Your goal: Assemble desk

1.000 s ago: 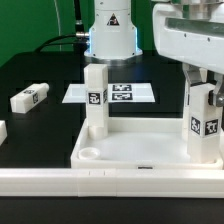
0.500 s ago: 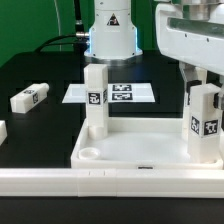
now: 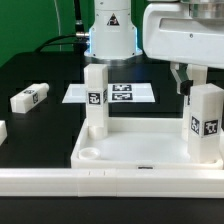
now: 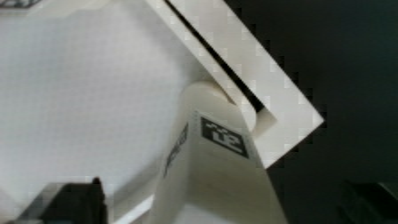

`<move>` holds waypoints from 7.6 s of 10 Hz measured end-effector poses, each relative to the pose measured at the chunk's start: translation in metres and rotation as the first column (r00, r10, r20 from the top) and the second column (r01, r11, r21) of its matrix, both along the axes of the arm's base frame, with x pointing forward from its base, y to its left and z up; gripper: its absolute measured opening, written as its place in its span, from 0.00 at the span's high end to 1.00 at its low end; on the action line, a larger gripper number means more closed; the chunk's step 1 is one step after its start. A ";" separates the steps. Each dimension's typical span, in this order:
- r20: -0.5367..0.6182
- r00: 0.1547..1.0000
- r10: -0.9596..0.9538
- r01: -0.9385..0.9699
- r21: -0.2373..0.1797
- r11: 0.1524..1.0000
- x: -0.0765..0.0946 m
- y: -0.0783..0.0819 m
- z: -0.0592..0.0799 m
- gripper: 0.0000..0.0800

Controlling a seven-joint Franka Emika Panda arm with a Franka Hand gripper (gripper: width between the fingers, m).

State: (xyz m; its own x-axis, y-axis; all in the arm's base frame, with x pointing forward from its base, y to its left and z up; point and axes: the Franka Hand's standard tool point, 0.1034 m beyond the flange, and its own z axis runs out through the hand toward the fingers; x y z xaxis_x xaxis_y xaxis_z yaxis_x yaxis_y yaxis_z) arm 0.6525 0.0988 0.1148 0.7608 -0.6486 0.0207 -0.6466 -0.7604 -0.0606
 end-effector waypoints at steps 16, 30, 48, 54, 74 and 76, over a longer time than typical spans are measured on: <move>-0.005 0.732 0.681 -0.680 -0.070 0.730 0.002 -0.007 0.000 0.64; -0.034 0.881 -0.471 0.472 0.074 0.878 0.004 -0.014 0.000 0.64; 0.041 0.912 0.409 -0.408 -0.033 0.912 0.008 -0.007 0.003 0.19; 0.032 0.757 0.652 -0.649 -0.068 0.757 0.008 -0.009 0.003 0.34; 0.029 1.000 0.011 -0.010 -0.029 1.000 0.005 -0.038 0.007 0.20; 0.043 0.996 0.078 -0.077 -0.019 0.997 -0.007 -0.054 0.033 0.19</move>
Offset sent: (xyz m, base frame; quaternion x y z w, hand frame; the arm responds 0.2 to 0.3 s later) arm 0.0020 0.0065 0.0025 0.0166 0.0015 -0.2571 0.9662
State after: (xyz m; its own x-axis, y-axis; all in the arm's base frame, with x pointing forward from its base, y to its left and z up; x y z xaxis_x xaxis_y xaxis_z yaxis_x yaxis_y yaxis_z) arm 0.6455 0.0445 0.1479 0.8071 -0.5868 0.0657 -0.5825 -0.8095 -0.0743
